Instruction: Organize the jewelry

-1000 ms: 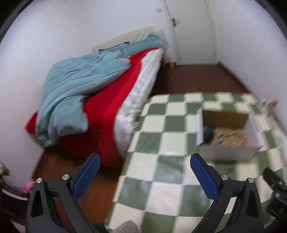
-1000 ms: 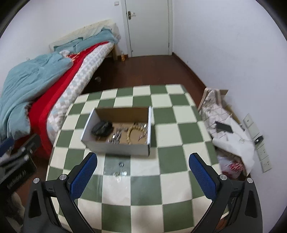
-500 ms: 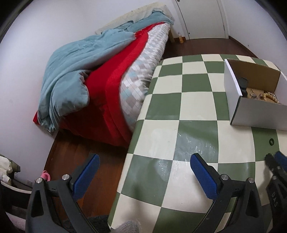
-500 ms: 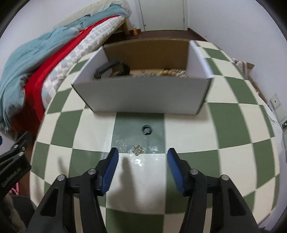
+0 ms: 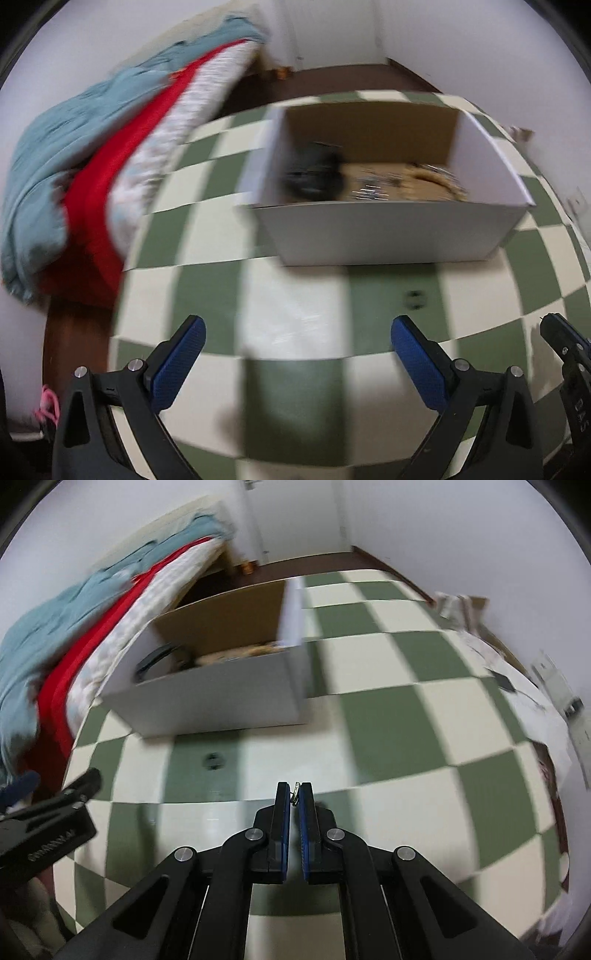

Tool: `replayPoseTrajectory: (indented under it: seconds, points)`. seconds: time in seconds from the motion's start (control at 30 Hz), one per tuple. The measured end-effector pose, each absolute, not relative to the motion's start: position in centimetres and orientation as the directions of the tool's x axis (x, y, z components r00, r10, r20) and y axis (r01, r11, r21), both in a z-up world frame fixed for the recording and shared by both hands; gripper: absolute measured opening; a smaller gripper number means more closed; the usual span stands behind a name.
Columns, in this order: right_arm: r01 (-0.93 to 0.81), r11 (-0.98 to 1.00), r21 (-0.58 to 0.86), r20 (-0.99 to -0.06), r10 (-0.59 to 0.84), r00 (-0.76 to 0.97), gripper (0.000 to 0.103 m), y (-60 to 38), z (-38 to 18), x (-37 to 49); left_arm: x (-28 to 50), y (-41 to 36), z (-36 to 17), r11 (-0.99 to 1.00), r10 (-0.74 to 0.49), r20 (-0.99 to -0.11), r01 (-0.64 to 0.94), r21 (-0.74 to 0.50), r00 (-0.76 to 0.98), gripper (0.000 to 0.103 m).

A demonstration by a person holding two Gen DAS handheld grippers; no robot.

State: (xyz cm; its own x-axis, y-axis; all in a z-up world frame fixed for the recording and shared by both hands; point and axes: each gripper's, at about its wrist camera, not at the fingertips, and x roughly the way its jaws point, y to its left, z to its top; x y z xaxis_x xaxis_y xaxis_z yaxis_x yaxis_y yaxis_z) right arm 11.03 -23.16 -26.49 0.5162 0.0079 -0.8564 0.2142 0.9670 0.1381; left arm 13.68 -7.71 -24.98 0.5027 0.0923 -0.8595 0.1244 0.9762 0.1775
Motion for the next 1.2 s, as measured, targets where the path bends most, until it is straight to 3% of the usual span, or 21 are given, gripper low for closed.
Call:
replayPoseTrajectory:
  seconds: [0.1, 0.2, 0.3, 0.37, 0.4, 0.8, 1.2]
  points:
    - [0.263, 0.956, 0.13, -0.861, -0.022, 0.508, 0.005, -25.8, -26.5, 10.4, 14.1, -10.3, -26.0, 0.969, 0.062, -0.866, 0.179, 0.172, 0.495, 0.099]
    - [0.292, 0.949, 0.121, -0.866, -0.043, 0.498, 0.005, -27.5, -26.9, 10.1, 14.3, -11.7, -26.6, 0.964, 0.046, -0.874, 0.209, 0.166, 0.483, 0.083]
    - [0.308, 0.944, 0.116, -0.868, -0.055, 0.494, 0.005, -28.8, -27.1, 10.0, 14.6, -12.3, -26.5, 0.964, 0.01, -0.871, 0.228, 0.14, 0.492, 0.06]
    - [0.318, 0.941, 0.118, -0.868, -0.058, 0.493, 0.005, -29.4, -27.2, 10.1, 14.8, -12.6, -26.4, 0.964, -0.029, -0.873, 0.244, 0.104, 0.486, 0.018]
    - [0.321, 0.94, 0.118, -0.868, -0.059, 0.493, 0.005, -29.6, -27.2, 10.0, 14.9, -12.7, -26.4, 0.964, -0.045, -0.877, 0.251, 0.088, 0.478, 0.012]
    - [0.309, 0.94, 0.144, -0.844, -0.046, 0.535, 0.005, -28.9, -25.3, 10.4, 13.9, -11.4, -23.9, 0.966, -0.078, -0.858, 0.252, 0.062, 0.508, 0.01]
    - [0.203, 0.947, 0.251, -0.766, 0.066, 0.639, 0.003, -26.3, -17.9, 13.6, 18.0, -6.8, -13.7, 0.973, -0.168, -0.797, 0.23, -0.038, 0.58, 0.01]
